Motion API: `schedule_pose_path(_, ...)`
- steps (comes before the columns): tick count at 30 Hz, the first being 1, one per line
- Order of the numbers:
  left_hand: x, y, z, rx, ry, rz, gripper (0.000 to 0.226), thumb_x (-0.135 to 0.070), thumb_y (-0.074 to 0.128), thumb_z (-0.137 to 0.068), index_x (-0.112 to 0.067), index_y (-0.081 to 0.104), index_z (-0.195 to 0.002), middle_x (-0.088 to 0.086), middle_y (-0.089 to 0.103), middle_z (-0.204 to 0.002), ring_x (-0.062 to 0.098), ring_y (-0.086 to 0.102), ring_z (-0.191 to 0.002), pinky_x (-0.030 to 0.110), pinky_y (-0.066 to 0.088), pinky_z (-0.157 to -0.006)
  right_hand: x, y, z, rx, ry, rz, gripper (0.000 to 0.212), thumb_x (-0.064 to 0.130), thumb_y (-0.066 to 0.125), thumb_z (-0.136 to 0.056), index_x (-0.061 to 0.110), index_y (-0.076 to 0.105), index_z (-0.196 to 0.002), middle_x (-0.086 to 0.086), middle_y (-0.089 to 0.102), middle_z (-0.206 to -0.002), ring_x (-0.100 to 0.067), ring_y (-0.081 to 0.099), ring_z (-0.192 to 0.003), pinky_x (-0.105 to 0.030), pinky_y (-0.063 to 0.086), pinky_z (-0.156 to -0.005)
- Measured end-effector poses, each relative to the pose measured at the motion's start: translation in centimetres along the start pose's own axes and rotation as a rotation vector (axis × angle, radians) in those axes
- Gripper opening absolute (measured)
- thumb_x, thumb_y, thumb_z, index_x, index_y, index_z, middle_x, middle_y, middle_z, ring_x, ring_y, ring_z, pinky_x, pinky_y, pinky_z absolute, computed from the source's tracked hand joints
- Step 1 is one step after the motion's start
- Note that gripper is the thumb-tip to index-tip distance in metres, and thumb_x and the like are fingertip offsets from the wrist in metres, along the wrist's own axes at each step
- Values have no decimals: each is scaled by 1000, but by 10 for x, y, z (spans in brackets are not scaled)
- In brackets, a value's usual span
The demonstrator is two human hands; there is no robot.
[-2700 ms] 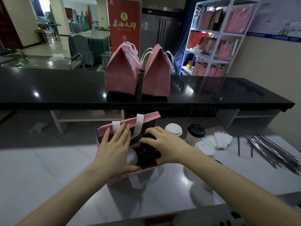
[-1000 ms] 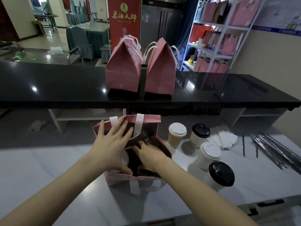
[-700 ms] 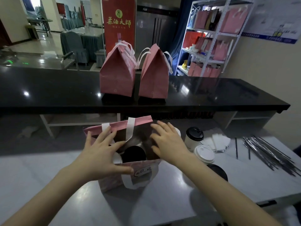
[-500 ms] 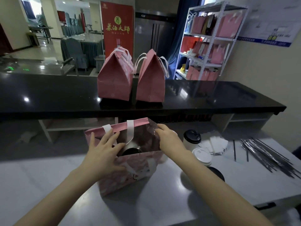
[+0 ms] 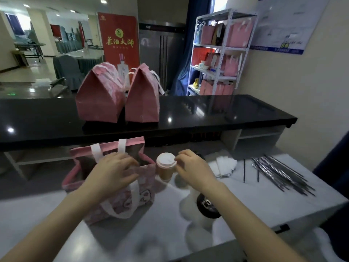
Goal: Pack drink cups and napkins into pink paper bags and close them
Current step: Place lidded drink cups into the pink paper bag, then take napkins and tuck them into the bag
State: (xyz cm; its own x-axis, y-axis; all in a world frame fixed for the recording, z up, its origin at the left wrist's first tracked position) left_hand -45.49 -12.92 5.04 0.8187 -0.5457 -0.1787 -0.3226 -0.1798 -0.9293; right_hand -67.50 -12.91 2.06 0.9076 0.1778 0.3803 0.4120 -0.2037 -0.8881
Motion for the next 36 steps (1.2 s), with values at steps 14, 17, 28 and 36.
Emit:
schedule_pose_path(14, -191, 162, -139, 250, 107, 411, 18, -28, 63, -85, -20, 71, -99, -8, 71, -94, 8, 64, -88, 34, 53, -80, -233, -30, 78, 108, 500, -10, 28, 35, 56, -92, 23, 64, -117, 6, 64, -118, -15, 60, -100, -31, 49, -82)
schedule_pose_path(17, -207, 206, -184, 326, 120, 371, 23, -28, 63, -85, -19, 69, -106, -5, 70, -97, 11, 64, -90, 34, 54, -81, -270, -20, 60, 115, 559, -47, 32, 38, 59, -90, 23, 62, -118, 4, 65, -114, -16, 60, -98, -30, 48, -79)
schedule_pose_path(28, -207, 343, -321, 489, 132, 68, 41, -13, 56, -87, -19, 53, -128, 5, 49, -124, 28, 49, -113, 35, 46, -79, -367, 53, -51, 202, 662, -46, 49, 45, 67, -84, 18, 58, -123, -5, 64, -117, -25, 58, -112, -34, 50, -88)
schedule_pose_path(36, -200, 384, -354, 616, 134, 49, 21, -8, 47, -93, -15, 63, -104, 6, 61, -109, 26, 61, -101, 34, 47, -73, -398, 75, -66, 126, 687, -30, 16, 29, 62, -86, 19, 68, -96, -4, 59, -107, -25, 58, -102, -32, 48, -78)
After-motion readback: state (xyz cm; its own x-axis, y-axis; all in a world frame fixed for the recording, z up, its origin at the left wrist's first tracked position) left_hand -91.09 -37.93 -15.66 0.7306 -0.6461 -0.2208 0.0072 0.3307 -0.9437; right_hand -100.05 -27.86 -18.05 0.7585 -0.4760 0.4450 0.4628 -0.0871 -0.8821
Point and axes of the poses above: each hand's wrist, its own z-axis away from the middle knuckle, its own y-axis out of the palm, x = y × z, the point moved 8 cm from there along -z, towards the middle knuckle
